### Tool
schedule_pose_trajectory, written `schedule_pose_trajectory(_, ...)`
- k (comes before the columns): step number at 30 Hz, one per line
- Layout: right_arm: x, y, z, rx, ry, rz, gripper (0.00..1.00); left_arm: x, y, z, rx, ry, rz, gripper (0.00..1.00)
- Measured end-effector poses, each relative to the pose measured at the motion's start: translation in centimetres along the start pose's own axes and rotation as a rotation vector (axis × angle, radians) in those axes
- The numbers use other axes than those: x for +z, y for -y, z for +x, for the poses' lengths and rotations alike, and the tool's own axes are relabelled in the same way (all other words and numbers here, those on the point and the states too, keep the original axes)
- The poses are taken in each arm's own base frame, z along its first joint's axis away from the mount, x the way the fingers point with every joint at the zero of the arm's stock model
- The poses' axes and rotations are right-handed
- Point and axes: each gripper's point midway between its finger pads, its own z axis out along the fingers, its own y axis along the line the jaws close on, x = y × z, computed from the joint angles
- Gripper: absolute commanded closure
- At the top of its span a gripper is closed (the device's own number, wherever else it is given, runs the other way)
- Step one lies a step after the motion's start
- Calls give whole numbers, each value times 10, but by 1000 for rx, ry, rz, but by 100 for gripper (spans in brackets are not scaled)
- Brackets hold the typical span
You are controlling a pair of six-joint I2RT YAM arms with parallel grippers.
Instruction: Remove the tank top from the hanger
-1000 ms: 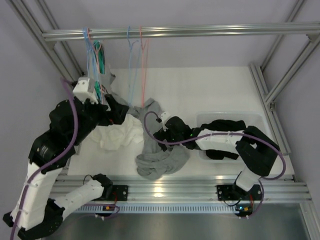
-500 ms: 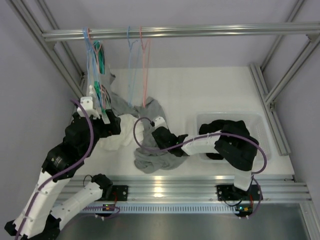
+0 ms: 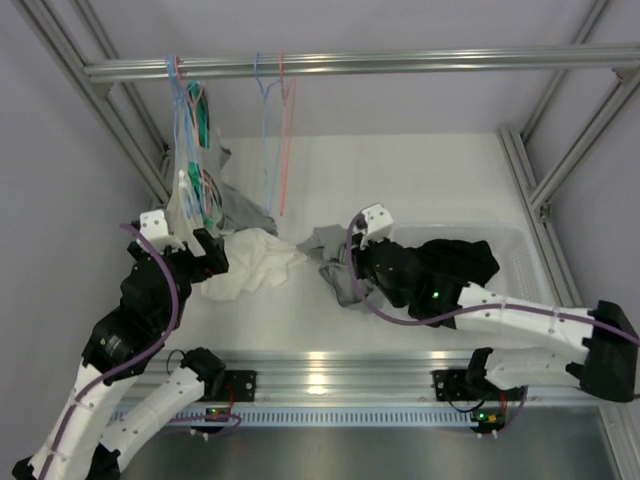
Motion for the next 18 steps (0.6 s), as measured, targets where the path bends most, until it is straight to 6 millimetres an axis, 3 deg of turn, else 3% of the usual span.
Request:
schedule_pose_trajectory(3,-27,4,-65,47,148,-38,100,3,-2,7,12,-15,-13,1)
schedule_pose_trajectory(7,-54,13,-120,60,273,-55,100,6,-3,11,18,-19,-21,1)
schedule_pose_trajectory(12,-78,33,-154,19,346,-6,100,9,-2,17,28,-30,-25,1)
schedule_pose_trajectory(18,-115,79,-166,-10,371,119,100,12,-1,19,35,-37,-27,1)
